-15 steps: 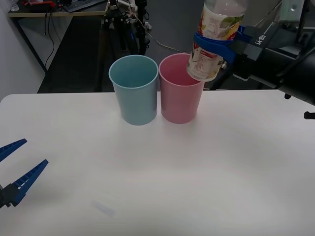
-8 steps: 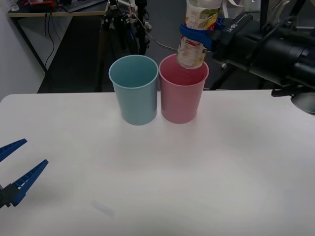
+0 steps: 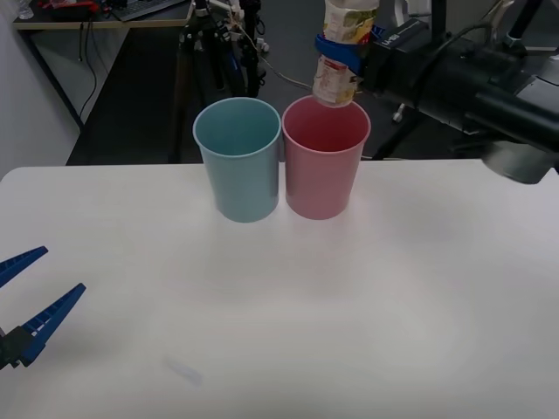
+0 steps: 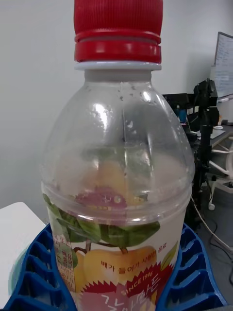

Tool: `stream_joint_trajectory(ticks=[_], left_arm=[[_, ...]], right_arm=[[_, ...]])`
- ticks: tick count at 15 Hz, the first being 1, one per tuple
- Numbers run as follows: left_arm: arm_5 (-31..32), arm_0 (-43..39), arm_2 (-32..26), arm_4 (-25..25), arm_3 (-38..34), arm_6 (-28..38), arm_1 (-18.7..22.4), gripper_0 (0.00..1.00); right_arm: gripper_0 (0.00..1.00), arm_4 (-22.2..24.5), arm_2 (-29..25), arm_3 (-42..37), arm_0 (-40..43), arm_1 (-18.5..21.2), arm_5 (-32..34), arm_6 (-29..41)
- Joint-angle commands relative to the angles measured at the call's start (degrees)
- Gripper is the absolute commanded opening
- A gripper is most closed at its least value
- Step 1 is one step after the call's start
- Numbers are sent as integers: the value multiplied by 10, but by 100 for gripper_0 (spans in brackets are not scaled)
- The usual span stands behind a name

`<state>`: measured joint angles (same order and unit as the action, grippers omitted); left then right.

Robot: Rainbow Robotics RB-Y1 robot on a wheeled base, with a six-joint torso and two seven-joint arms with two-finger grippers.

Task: Grasp the object on the table and drop it into the matching bin: aluminum can to the light blue bin, PET bottle to the pink bin.

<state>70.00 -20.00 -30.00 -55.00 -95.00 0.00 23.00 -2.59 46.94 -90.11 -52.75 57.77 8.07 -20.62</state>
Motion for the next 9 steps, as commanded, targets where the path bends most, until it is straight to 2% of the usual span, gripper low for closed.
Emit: stream_joint_trajectory(ticks=[1,9], left_arm=[[0,0,0,0,0,0,0,100],[0,0,0,0,0,0,0,100]], right_arm=[[0,13,-1,33,-5,-22,0,-1],[0,56,-1,115,-10,-88,10,-2]])
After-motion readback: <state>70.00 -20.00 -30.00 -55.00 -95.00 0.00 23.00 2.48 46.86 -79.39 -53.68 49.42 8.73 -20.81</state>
